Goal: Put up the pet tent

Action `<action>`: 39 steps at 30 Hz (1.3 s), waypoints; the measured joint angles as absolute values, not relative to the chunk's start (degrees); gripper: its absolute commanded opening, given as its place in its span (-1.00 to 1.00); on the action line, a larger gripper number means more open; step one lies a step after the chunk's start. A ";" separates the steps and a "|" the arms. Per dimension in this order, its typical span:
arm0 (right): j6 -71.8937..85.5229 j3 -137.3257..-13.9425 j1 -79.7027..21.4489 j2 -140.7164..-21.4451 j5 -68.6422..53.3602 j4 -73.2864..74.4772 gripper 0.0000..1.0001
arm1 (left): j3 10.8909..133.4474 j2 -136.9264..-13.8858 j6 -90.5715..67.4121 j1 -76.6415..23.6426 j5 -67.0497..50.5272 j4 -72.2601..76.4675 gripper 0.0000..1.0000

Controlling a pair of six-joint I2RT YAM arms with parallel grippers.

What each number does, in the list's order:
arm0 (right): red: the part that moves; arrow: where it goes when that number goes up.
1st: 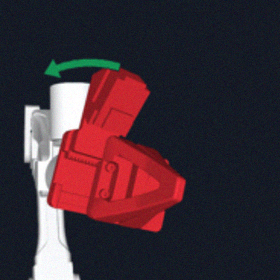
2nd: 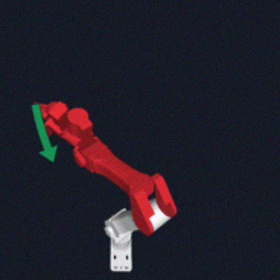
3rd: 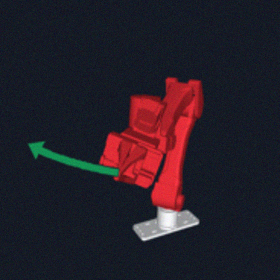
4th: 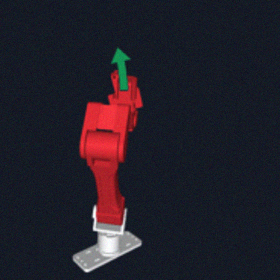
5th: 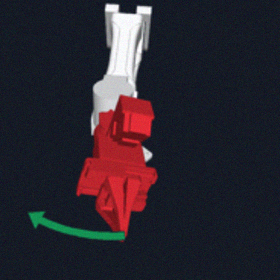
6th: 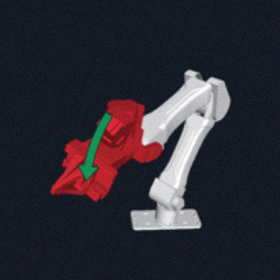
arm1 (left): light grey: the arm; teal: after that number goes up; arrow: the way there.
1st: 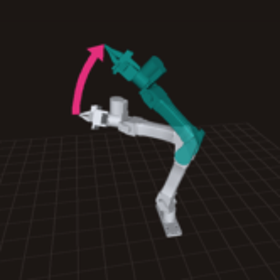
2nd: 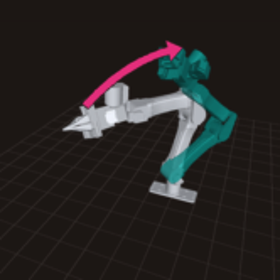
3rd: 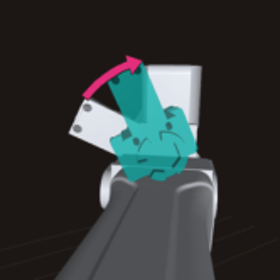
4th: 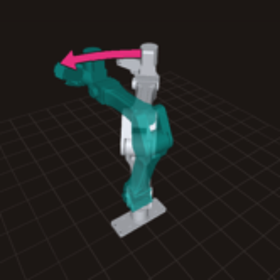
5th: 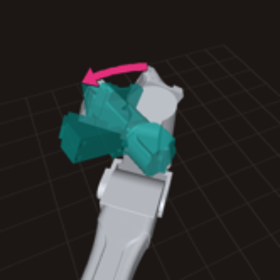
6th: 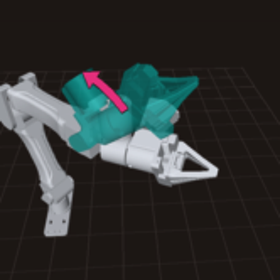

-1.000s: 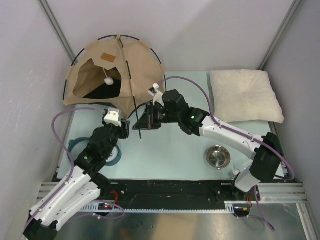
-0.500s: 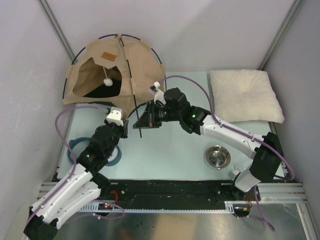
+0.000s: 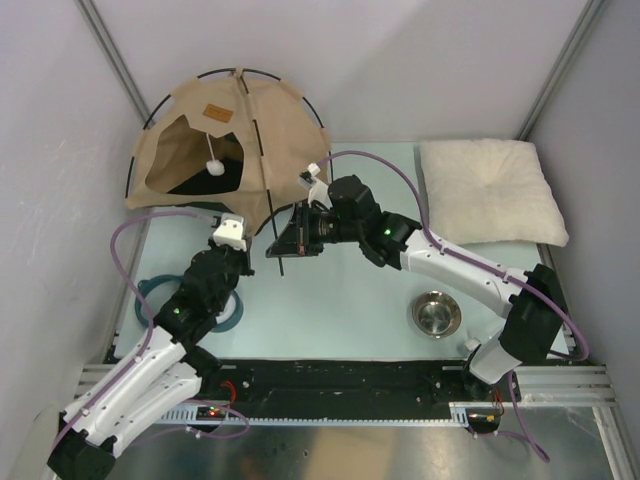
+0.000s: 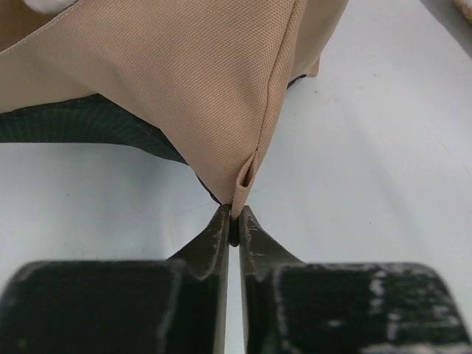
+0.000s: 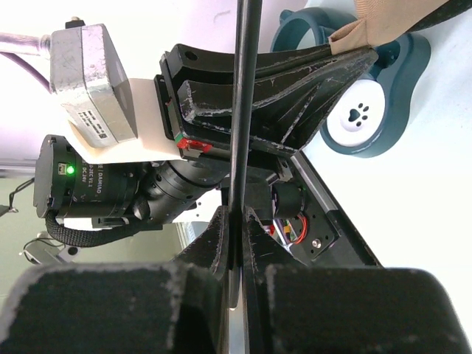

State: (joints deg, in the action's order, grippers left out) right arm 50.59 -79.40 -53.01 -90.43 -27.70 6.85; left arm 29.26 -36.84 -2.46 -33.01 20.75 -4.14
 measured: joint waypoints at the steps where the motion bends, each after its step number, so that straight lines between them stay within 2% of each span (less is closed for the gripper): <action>1: 50.59 -79.40 -53.01 -90.43 -27.70 6.81 -1.00 | 29.26 -36.99 -2.42 -33.01 20.67 -3.99 -0.96; 11: 50.87 -79.40 -53.01 -90.43 -27.64 6.24 -1.00 | 29.26 -38.00 -2.55 -33.06 17.08 -2.87 -0.99; 23: 53.39 -77.80 -53.67 -90.74 -24.34 -3.51 -1.00 | 23.86 -22.94 -8.23 -34.04 14.33 -2.70 -0.99; 29: 53.67 -77.97 -53.98 -94.02 -22.79 -9.50 -1.00 | 23.14 -20.14 -10.61 -35.77 14.63 -4.03 -0.99; 39: 48.10 -83.31 -55.02 -99.39 -20.60 -9.69 -1.00 | 23.16 -20.01 -12.53 -36.82 15.42 -6.11 -1.00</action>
